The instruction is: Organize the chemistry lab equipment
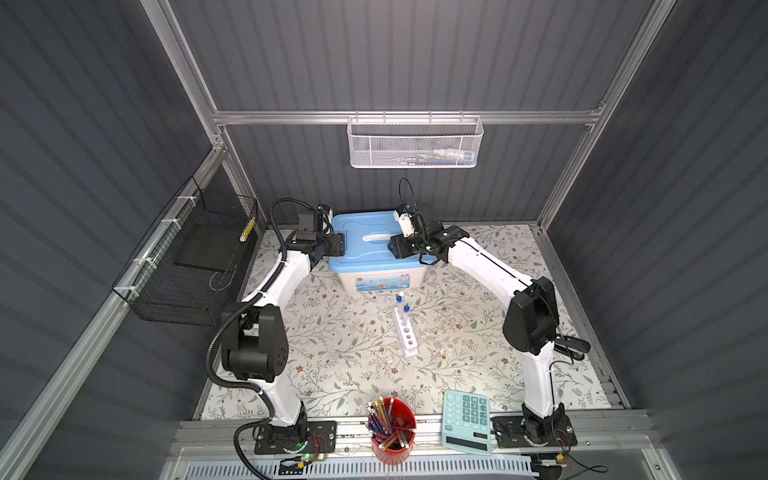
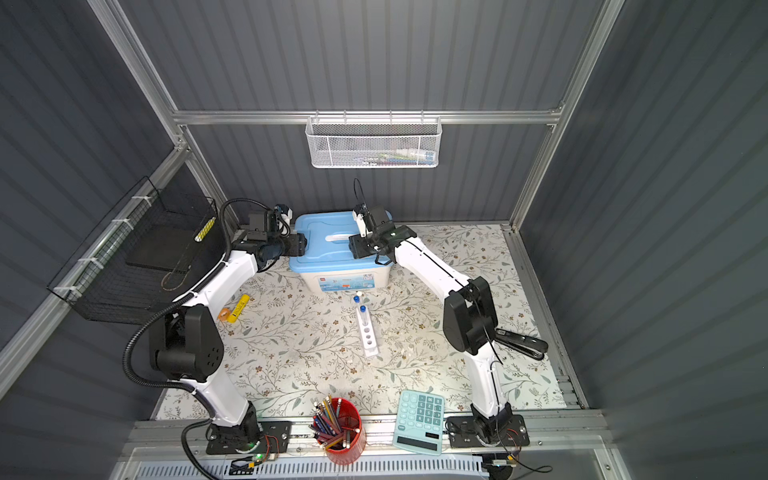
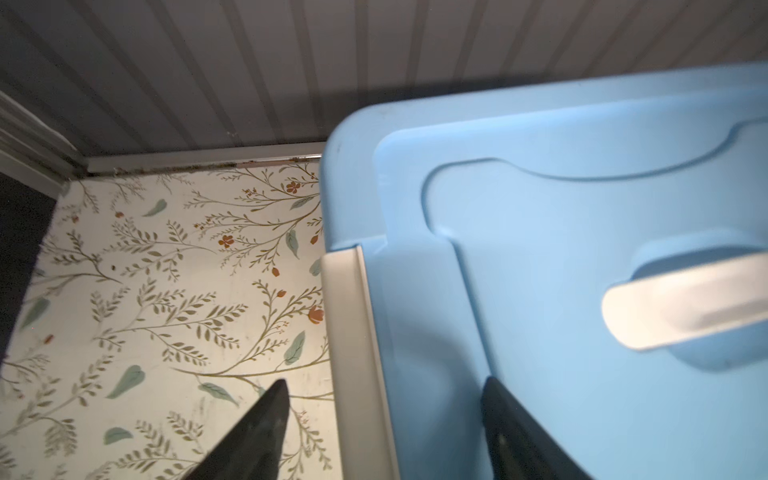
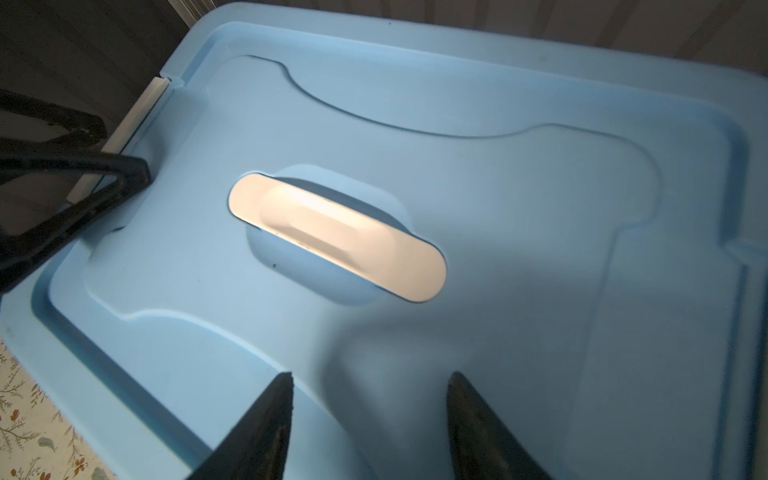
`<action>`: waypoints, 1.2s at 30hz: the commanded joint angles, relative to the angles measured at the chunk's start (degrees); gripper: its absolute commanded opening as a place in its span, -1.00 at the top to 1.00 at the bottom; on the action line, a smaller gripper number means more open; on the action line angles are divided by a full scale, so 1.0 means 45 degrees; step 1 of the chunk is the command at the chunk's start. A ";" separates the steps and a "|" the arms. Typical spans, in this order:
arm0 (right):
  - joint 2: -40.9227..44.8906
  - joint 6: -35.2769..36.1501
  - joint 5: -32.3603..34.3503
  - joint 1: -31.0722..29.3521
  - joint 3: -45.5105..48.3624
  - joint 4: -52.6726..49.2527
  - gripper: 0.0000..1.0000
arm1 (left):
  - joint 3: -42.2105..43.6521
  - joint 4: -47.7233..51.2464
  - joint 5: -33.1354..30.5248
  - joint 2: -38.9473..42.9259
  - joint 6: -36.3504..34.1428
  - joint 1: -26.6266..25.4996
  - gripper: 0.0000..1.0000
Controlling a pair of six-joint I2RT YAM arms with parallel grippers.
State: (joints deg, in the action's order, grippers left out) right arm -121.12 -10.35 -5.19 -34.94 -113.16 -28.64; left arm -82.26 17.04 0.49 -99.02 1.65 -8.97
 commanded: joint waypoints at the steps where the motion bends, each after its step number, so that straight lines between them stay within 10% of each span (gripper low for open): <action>1: -0.0692 0.0072 -0.0097 -0.0170 -0.0093 -0.1927 -0.22 | 0.1101 -0.1481 0.0096 0.1609 0.0001 0.0000 -0.66; 14: 0.1228 0.0361 0.0334 0.0525 -0.0278 -0.1015 -0.37 | 0.5622 -0.5415 -0.2031 0.5786 0.1007 0.0778 -0.97; 26: 0.7295 0.0098 0.2082 0.2459 0.6826 0.3482 -0.98 | 1.0563 -0.9827 -0.5569 0.7145 0.2033 0.0766 -0.99; 36: 1.1167 -0.0032 0.4882 0.5371 1.4595 0.8070 -0.98 | 1.2326 -1.2181 -0.6887 0.4875 0.1089 0.0451 -0.99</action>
State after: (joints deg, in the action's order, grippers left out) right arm -72.84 -10.13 11.00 -13.10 -52.40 -0.25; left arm -28.93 -31.22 -27.44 -75.33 8.54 -6.72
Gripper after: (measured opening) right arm 0.991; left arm 0.997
